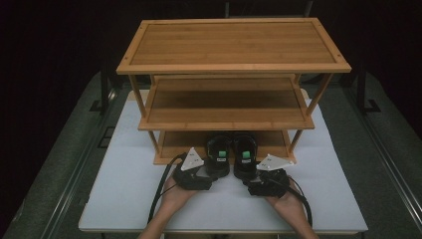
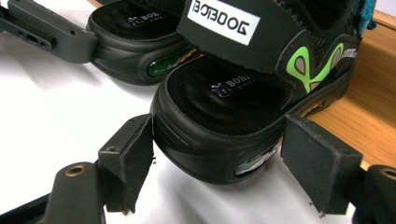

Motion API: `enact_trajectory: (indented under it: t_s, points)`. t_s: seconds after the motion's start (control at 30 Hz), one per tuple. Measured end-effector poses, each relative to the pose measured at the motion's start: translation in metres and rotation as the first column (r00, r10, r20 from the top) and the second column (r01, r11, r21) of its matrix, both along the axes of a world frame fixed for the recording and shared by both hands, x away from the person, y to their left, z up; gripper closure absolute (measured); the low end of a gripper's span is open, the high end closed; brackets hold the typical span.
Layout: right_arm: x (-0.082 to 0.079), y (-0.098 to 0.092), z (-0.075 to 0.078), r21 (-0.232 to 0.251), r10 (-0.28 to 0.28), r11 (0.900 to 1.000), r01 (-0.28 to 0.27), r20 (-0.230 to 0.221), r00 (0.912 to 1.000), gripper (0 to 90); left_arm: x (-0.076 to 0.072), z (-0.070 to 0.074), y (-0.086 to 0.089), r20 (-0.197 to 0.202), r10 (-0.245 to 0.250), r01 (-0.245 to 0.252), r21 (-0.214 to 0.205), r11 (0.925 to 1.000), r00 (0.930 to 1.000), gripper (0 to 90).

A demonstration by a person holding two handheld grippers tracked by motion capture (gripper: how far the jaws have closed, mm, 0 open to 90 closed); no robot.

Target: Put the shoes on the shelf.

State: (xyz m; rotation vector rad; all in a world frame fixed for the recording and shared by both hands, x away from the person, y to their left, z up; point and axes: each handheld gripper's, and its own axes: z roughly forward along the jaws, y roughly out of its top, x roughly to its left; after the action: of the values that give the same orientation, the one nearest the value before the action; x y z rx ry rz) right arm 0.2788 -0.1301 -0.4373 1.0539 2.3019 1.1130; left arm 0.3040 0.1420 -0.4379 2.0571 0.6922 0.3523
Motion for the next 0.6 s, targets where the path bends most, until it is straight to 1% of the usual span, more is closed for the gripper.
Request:
enact_trajectory:
  t_s: [0.07,0.2,0.23,0.27,0.3,0.33,0.37,0.4,0.43,0.47,0.5,0.53,0.57,0.6]
  points:
    - [0.0,0.0,0.0,0.009,-0.005,0.9999,0.005,-0.003,1.0,25.8,-0.001,0.001,0.0,0.001,-0.001,0.001,-0.008,1.0,1.0,31.3]
    - [-0.005,-0.002,-0.002,0.029,-0.039,0.9988,0.039,-0.007,0.9992,27.0,-0.009,0.003,0.001,0.009,0.003,-0.003,0.009,1.0,1.0,30.5]
    - [-0.013,-0.003,-0.003,0.031,-0.061,0.9977,0.06,0.016,0.998,32.4,-0.014,0.004,0.003,0.008,0.004,-0.004,0.005,1.0,1.0,35.1]
    - [-0.013,-0.003,-0.003,0.031,-0.061,0.9977,0.06,0.016,0.998,32.4,-0.014,0.004,0.003,0.008,0.004,-0.004,0.005,1.0,1.0,36.8]
    - [-0.016,-0.004,-0.003,0.033,-0.069,0.9971,0.068,0.023,0.9974,34.3,-0.017,0.004,0.003,0.007,0.002,-0.002,0.0,1.0,1.0,36.8]
    - [-0.023,-0.005,-0.003,0.038,-0.086,0.9957,0.084,0.037,0.9956,42.1,-0.02,0.004,0.004,0.004,-0.003,0.003,0.0,1.0,1.0,42.1]
    - [-0.023,-0.005,-0.003,0.038,-0.086,0.9957,0.084,0.037,0.9956,42.1,-0.022,0.004,0.005,0.006,-0.005,0.005,0.003,1.0,1.0,42.1]
    - [-0.027,-0.006,-0.002,0.047,-0.09,0.9951,0.087,0.045,0.9949,46.2,-0.025,0.003,0.005,0.004,-0.004,0.004,-0.004,1.0,1.0,45.2]
    - [-0.033,-0.008,0.0,0.069,-0.102,0.9927,0.099,0.048,0.9936,55.2,-0.029,0.002,0.006,0.004,-0.012,0.012,-0.008,0.9999,0.9999,52.5]
    - [-0.035,-0.008,0.0,0.078,-0.1,0.9923,0.097,0.043,0.994,57.2,-0.03,0.001,0.006,0.007,-0.011,0.011,-0.006,0.9999,0.9999,55.4]
    - [-0.035,-0.008,0.0,0.078,-0.1,0.9923,0.097,0.043,0.994,57.2,-0.03,0.001,0.006,0.007,-0.011,0.011,-0.006,0.9999,0.9999,59.5]
    - [-0.037,-0.008,0.0,0.072,-0.101,0.9926,0.098,0.048,0.9937,60.5,-0.031,0.001,0.006,0.009,-0.013,0.013,-0.008,0.9999,0.9999,59.5]
    - [-0.039,-0.007,0.0,0.066,-0.103,0.9929,0.099,0.051,0.9934,64.0,-0.031,0.001,0.006,0.006,-0.011,0.011,-0.009,0.9999,0.9999,62.0]
    - [-0.04,-0.006,0.0,0.063,-0.105,0.9928,0.102,0.048,0.9933,65.7,-0.031,0.001,0.005,0.005,-0.004,0.004,-0.007,1.0,1.0,62.1]
